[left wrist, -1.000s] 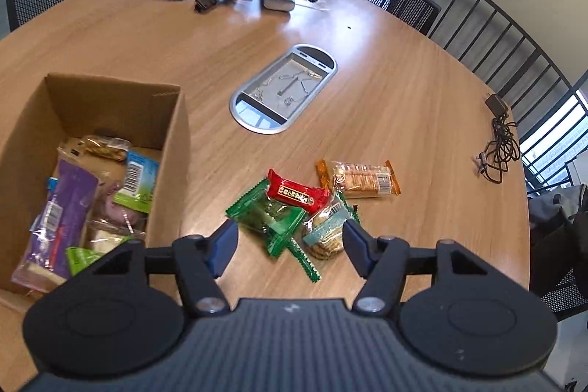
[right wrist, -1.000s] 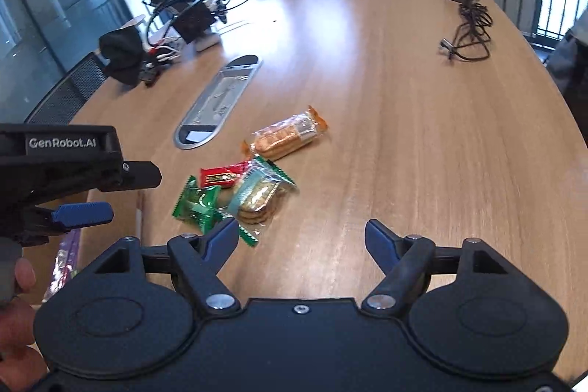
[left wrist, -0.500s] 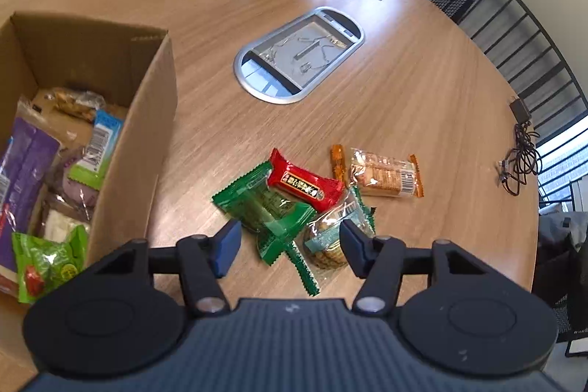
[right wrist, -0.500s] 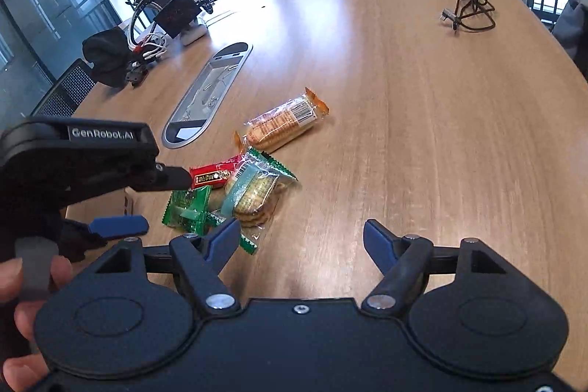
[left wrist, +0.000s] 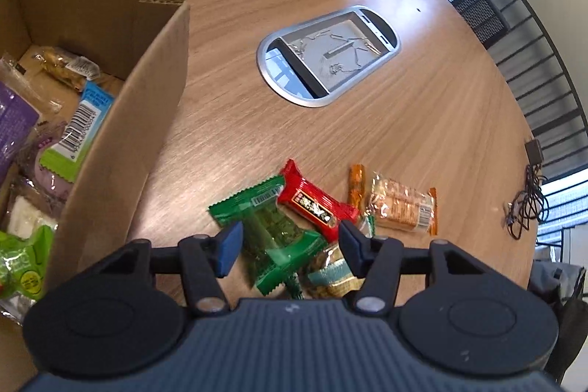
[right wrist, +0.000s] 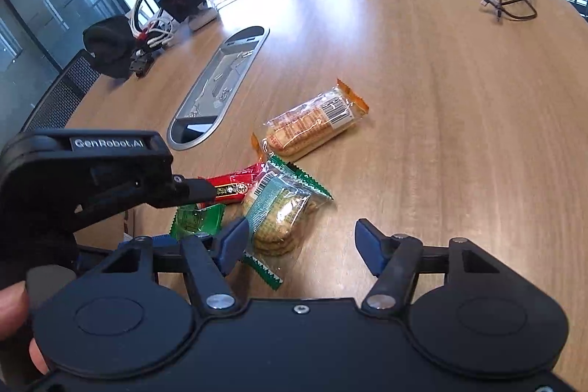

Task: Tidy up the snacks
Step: 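Close left gripper on the green packet while right gripper grasps the cookie packet, then carry the green packet and cookie packet in both grippers over the box, then open left gripper to drop the green packet while right gripper releases the cookie packet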

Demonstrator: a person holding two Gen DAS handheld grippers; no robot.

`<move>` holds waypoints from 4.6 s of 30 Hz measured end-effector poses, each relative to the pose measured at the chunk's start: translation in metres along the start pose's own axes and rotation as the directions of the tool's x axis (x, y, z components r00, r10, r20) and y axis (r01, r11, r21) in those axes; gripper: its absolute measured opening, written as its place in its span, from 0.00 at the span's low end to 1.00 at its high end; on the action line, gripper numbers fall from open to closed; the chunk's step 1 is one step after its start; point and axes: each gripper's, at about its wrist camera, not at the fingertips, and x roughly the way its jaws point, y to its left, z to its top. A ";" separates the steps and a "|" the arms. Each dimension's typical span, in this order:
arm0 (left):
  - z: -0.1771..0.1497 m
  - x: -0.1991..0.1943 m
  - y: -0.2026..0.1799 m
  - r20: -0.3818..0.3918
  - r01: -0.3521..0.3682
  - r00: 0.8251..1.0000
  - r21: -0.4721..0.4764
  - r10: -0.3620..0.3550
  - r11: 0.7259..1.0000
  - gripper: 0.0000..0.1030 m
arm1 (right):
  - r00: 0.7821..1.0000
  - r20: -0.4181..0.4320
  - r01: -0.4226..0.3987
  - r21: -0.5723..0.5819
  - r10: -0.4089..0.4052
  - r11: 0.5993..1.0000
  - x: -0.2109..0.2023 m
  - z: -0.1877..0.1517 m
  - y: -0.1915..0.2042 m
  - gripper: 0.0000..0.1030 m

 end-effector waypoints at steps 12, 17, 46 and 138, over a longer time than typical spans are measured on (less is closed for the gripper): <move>0.002 0.015 0.005 -0.038 -0.048 0.998 -0.048 0.047 0.998 0.54 | 0.994 -0.019 0.102 -0.084 -0.104 0.991 0.014 0.004 -0.001 0.56; 0.000 0.016 0.011 -0.045 -0.058 0.998 -0.075 0.054 0.996 0.27 | 0.992 0.014 0.123 -0.114 -0.122 0.986 0.008 0.010 -0.001 0.53; -0.004 -0.040 0.008 0.068 -0.005 0.998 0.021 0.004 1.000 0.25 | 0.995 -0.007 0.097 -0.195 -0.101 0.976 0.014 0.021 0.017 0.46; -0.002 -0.189 0.164 0.308 -0.152 0.927 -0.209 0.212 0.966 0.69 | 0.928 -0.110 -0.358 -0.521 0.355 0.775 -0.035 0.008 0.209 0.63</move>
